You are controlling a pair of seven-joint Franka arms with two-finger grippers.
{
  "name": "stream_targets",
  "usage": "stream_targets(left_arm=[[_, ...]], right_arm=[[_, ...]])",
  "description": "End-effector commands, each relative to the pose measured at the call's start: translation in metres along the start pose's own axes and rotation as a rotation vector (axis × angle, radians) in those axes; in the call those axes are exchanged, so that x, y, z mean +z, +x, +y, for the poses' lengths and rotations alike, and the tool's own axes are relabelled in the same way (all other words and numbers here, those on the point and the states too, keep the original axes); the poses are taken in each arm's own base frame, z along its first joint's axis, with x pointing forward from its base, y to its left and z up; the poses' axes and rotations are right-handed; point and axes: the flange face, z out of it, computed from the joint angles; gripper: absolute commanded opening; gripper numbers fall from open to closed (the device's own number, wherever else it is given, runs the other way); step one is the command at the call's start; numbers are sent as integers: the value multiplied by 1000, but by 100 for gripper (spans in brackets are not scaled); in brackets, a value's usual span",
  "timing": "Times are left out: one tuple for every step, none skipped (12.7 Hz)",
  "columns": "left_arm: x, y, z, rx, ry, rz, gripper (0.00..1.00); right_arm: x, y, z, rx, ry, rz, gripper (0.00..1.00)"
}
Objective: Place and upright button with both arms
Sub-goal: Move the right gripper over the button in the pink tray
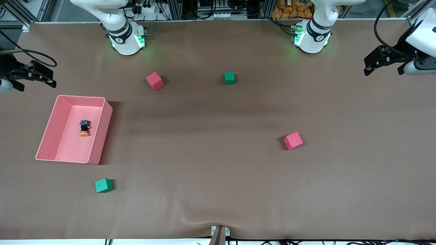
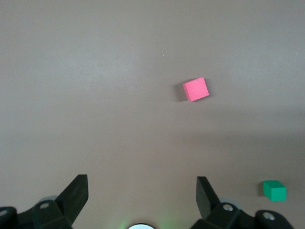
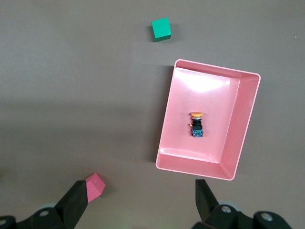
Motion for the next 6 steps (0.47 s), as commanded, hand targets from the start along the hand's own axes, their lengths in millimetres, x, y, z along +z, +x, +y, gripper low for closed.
stream_targets(left_arm=[[-4,0,0,9,21,-10,100],[-4,0,-1,6,21,-10,100],[-5,0,0,7,21,-10,100],[-6,0,-1,6,21,-9,100],[-5,0,-1,5,20,-12,100],[-4,-1,-1,5,20,-17,100]], right_arm=[[-2,-6,-3,12,14,6,100],[-2,-6,-3,10,14,7,100],[-1,-6,-4,9,13,6,100],[-2,-6,-5,8,6,6,100],[-2,-5,-4,9,8,8,100],[-1,-4,-3,11,11,7,100]])
